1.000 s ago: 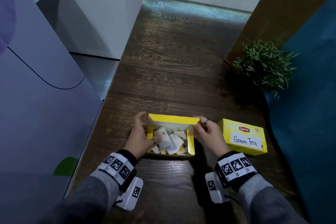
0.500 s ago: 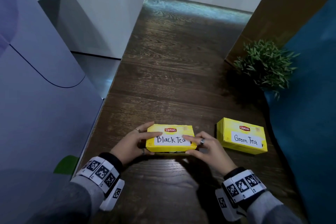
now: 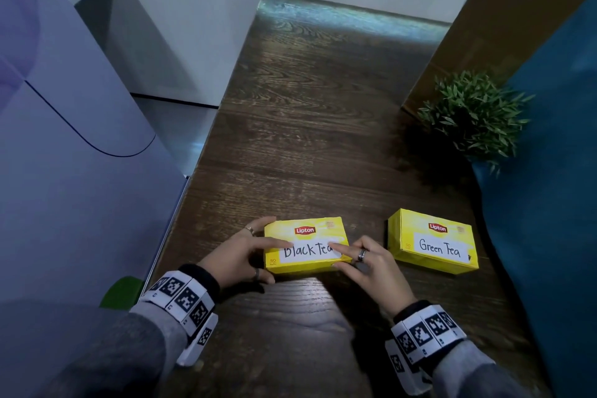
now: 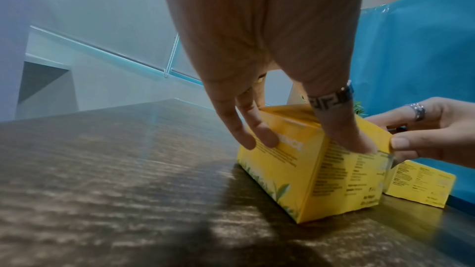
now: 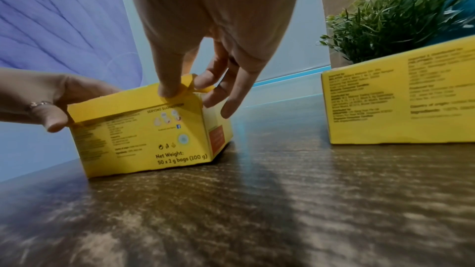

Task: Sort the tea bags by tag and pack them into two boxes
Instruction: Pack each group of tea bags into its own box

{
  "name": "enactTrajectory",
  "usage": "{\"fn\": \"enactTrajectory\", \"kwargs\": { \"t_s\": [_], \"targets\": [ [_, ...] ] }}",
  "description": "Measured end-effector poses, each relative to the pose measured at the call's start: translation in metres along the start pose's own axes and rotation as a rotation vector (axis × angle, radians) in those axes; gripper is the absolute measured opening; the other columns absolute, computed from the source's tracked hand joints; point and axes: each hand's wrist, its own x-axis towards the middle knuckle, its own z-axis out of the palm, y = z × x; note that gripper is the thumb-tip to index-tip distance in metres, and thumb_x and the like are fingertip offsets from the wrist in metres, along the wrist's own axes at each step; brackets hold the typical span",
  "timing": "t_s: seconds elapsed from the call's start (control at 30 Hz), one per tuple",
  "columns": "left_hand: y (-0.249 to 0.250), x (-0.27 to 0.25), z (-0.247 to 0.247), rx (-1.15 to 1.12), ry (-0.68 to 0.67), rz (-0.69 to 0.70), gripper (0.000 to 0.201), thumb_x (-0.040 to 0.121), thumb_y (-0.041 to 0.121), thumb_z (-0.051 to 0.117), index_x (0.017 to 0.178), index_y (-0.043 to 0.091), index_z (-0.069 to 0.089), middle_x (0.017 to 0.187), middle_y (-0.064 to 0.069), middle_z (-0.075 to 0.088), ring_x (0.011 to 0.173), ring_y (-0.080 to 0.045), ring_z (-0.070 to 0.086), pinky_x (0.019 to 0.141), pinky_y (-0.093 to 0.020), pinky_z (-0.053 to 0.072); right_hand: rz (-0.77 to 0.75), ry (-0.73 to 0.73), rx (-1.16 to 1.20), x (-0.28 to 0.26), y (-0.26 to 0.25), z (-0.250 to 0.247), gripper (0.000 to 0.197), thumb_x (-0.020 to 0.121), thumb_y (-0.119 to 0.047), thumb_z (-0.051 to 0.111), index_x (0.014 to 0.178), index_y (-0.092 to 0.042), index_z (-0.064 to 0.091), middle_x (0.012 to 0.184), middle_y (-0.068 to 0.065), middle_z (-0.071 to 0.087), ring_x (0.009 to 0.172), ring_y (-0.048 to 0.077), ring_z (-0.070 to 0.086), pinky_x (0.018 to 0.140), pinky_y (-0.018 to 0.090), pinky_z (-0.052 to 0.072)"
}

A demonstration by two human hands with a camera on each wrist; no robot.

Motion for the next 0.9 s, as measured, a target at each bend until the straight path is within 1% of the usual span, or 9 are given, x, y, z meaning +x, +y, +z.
{"fn": "enactTrajectory", "kwargs": {
  "t_s": [0.2, 0.27, 0.37, 0.5, 0.6, 0.67, 0.73, 0.83, 0.9],
  "targets": [
    [-0.003, 0.000, 0.004, 0.040, 0.020, 0.013, 0.078, 0.071, 0.021, 0.079, 0.098, 0.082, 0.038, 0.144, 0.021, 0.015, 0.136, -0.001, 0.014, 0.109, -0.017, 0.017, -0.032, 0.045, 0.010, -0.001, -0.002, 0.000, 0.038, 0.082, -0.041, 0.061, 0.118, -0.030, 0.063, 0.079, -0.011, 0.044, 0.073, 0.000, 0.048, 0.071, 0.008, 0.039],
    [-0.004, 0.001, 0.003, 0.047, 0.010, 0.014, 0.081, 0.072, 0.018, 0.078, 0.098, 0.082, 0.036, 0.143, 0.021, 0.014, 0.136, -0.001, 0.015, 0.108, -0.018, 0.018, -0.035, 0.047, 0.003, -0.001, -0.002, 0.000, 0.037, 0.083, -0.041, 0.061, 0.119, -0.031, 0.061, 0.080, -0.016, 0.042, 0.074, -0.003, 0.048, 0.070, 0.011, 0.041],
    [-0.002, 0.002, 0.001, 0.053, -0.002, 0.012, 0.084, 0.073, 0.015, 0.077, 0.099, 0.083, 0.034, 0.142, 0.021, 0.012, 0.135, -0.002, 0.014, 0.108, -0.017, 0.019, -0.029, 0.044, -0.011, -0.001, 0.001, 0.003, 0.038, 0.082, -0.034, 0.065, 0.120, -0.032, 0.060, 0.079, -0.012, 0.043, 0.073, 0.000, 0.048, 0.068, 0.015, 0.043],
    [0.002, 0.001, 0.000, 0.032, -0.038, -0.011, 0.074, 0.069, 0.027, 0.080, 0.096, 0.082, 0.038, 0.143, 0.023, 0.009, 0.133, 0.000, 0.009, 0.110, -0.024, 0.017, -0.046, 0.005, -0.092, -0.003, 0.004, 0.005, 0.037, 0.086, -0.044, 0.057, 0.121, -0.034, 0.059, 0.078, -0.009, 0.042, 0.069, 0.001, 0.045, 0.064, 0.014, 0.041],
    [0.005, -0.001, 0.004, 0.023, 0.001, 0.000, 0.054, 0.071, 0.036, 0.077, 0.098, 0.073, 0.048, 0.142, 0.022, 0.010, 0.134, -0.002, 0.012, 0.110, -0.026, 0.019, -0.057, -0.019, -0.180, -0.006, 0.002, 0.006, 0.036, 0.091, -0.051, 0.044, 0.121, -0.038, 0.060, 0.076, -0.006, 0.044, 0.065, 0.004, 0.047, 0.056, 0.019, 0.042],
    [0.002, 0.000, 0.010, 0.031, 0.041, -0.002, 0.042, 0.075, 0.032, 0.075, 0.103, 0.057, 0.056, 0.143, 0.021, 0.011, 0.137, -0.007, 0.018, 0.111, -0.026, 0.023, -0.052, -0.034, -0.221, -0.008, 0.001, 0.007, 0.037, 0.092, -0.052, 0.041, 0.121, -0.039, 0.059, 0.077, -0.006, 0.044, 0.063, 0.005, 0.047, 0.053, 0.021, 0.041],
    [-0.001, 0.002, 0.015, 0.012, 0.076, -0.017, 0.029, 0.077, 0.030, 0.073, 0.098, 0.047, 0.064, 0.144, 0.021, 0.010, 0.139, -0.013, 0.022, 0.112, -0.028, 0.026, -0.045, -0.050, -0.239, -0.009, 0.000, 0.008, 0.038, 0.092, -0.053, 0.039, 0.122, -0.040, 0.058, 0.077, -0.006, 0.043, 0.063, 0.006, 0.046, 0.050, 0.023, 0.041],
    [-0.007, 0.002, 0.019, -0.003, 0.090, -0.021, 0.027, 0.076, 0.031, 0.074, 0.096, 0.048, 0.066, 0.147, 0.021, 0.011, 0.131, -0.016, 0.035, 0.111, -0.037, 0.034, -0.026, -0.054, -0.243, -0.012, -0.001, 0.009, 0.037, 0.090, -0.046, 0.044, 0.125, -0.041, 0.054, 0.076, -0.007, 0.040, 0.061, 0.008, 0.046, 0.050, 0.024, 0.042],
    [-0.008, 0.001, 0.019, -0.008, 0.089, -0.013, 0.036, 0.073, 0.029, 0.077, 0.096, 0.053, 0.062, 0.148, 0.021, 0.009, 0.134, -0.013, 0.031, 0.111, -0.035, 0.033, -0.009, -0.056, -0.253, -0.013, -0.003, 0.009, 0.038, 0.089, -0.043, 0.044, 0.127, -0.043, 0.051, 0.077, -0.009, 0.037, 0.061, 0.008, 0.047, 0.051, 0.025, 0.043]
  ]
}}
